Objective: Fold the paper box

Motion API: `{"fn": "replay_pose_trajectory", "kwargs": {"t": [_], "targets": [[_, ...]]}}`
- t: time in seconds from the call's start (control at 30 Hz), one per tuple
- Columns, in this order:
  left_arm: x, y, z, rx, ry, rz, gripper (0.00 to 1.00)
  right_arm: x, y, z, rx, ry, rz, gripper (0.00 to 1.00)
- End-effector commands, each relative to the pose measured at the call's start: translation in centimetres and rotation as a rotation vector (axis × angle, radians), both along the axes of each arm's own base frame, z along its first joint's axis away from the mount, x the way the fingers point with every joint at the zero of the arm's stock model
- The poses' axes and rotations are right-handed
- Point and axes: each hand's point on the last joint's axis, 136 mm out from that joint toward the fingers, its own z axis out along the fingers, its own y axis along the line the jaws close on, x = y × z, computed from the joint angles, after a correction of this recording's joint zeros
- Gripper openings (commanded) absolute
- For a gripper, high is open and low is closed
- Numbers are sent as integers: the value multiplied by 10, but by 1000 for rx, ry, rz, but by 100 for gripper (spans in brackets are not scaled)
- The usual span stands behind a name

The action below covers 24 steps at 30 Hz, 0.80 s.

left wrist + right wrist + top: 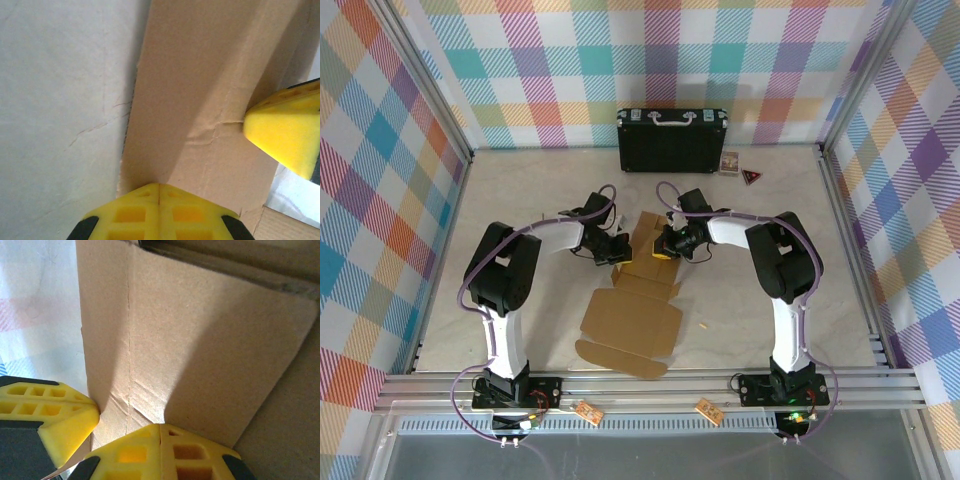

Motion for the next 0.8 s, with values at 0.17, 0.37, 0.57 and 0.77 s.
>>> {"fn": "replay_pose_trajectory", "kwargs": {"t": [0.17,0.37,0.57,0.77], "targets": [[45,-7,33,-19,-25,25,0,-22,-28,-49,-166,125,-24,4],[69,-9,23,-11,-13,25,0,-23,-27,-50,-166,127,-19,3],[73,-9,0,-19,15,30,0,-23,-27,-50,-167,124,-15,3],[75,-13,-13,-42,27,35,0,-24,-26,-49,-167,122,-11,3]]}}
